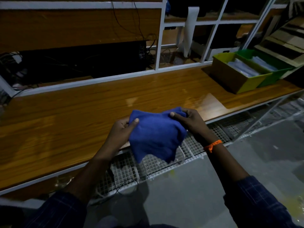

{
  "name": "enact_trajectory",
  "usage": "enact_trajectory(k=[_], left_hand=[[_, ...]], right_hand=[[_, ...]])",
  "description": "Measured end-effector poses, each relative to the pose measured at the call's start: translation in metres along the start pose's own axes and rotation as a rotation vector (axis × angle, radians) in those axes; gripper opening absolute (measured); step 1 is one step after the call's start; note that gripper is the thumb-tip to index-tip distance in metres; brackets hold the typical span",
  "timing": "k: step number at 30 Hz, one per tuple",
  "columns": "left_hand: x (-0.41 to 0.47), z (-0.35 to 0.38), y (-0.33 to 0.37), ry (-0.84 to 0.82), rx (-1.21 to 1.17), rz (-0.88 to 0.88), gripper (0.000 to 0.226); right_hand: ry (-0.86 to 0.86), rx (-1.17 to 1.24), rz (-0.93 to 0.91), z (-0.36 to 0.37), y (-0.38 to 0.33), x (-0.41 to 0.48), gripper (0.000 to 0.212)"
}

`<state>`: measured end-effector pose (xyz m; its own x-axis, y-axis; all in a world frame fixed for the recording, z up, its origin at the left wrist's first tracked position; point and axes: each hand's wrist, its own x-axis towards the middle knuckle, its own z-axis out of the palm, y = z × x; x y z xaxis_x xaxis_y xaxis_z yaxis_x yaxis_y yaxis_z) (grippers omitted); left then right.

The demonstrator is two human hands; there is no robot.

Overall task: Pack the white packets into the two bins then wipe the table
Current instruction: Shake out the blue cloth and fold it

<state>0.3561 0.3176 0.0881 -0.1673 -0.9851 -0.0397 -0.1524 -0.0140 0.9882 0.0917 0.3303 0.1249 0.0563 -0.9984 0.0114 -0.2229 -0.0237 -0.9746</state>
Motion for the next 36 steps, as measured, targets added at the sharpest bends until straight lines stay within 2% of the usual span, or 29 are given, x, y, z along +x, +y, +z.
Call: enact_trajectory(k=[1, 2, 6, 8, 9, 11, 13, 15, 18, 21, 24, 26, 29, 33, 36], left_hand=[[0.004, -0.005, 0.003, 0.005, -0.016, 0.001, 0.015], [0.009, -0.013, 0.007, 0.027, 0.0, 0.002, 0.01], [0.052, -0.063, 0.013, 0.128, 0.297, 0.049, 0.013], [0.087, -0.092, 0.004, 0.177, 0.427, -0.016, 0.011], [0.105, -0.104, 0.0, 0.197, 0.401, -0.082, 0.009], [0.138, -0.12, -0.006, 0.227, 0.134, -0.24, 0.006], [0.167, -0.133, -0.01, 0.252, -0.11, -0.306, 0.017], [0.184, -0.143, -0.011, 0.245, -0.159, -0.272, 0.019], [0.184, -0.15, -0.001, 0.184, -0.054, -0.142, 0.017], [0.17, -0.157, 0.0, 0.1, -0.016, -0.035, 0.016], [0.148, -0.164, -0.031, 0.012, 0.027, -0.083, 0.018], [0.13, -0.174, -0.062, -0.078, 0.092, -0.12, 0.024], [0.106, -0.194, -0.085, -0.172, 0.133, -0.139, 0.016], [0.097, -0.203, -0.051, -0.12, 0.212, -0.017, 0.01], [0.095, -0.2, -0.006, -0.125, 0.178, 0.1, 0.011]], right_hand=[[-0.035, -0.019, 0.013, 0.002, 0.0, 0.009, 0.023], [-0.064, -0.056, 0.024, 0.005, 0.0, 0.02, 0.025], [-0.133, -0.396, -0.036, 0.029, 0.005, 0.095, 0.014], [-0.109, -0.574, -0.052, 0.05, 0.006, 0.134, 0.014], [-0.085, -0.609, -0.045, 0.062, 0.005, 0.152, 0.013], [-0.002, -0.649, -0.046, 0.084, 0.002, 0.184, 0.015], [0.079, -0.673, -0.065, 0.103, 0.0, 0.211, 0.016], [0.16, -0.63, -0.075, 0.115, 0.001, 0.228, 0.018], [0.264, -0.492, -0.09, 0.124, -0.001, 0.235, 0.024], [0.317, -0.386, -0.129, 0.123, -0.001, 0.215, 0.019], [0.218, -0.3, -0.098, 0.125, 0.017, 0.173, 0.014], [0.093, -0.295, -0.076, 0.133, 0.037, 0.138, 0.022], [0.077, -0.348, -0.051, 0.148, 0.058, 0.105, 0.011], [0.18, -0.214, -0.091, 0.158, 0.041, 0.088, 0.005], [0.165, -0.017, -0.102, 0.153, 0.017, 0.082, 0.012]])
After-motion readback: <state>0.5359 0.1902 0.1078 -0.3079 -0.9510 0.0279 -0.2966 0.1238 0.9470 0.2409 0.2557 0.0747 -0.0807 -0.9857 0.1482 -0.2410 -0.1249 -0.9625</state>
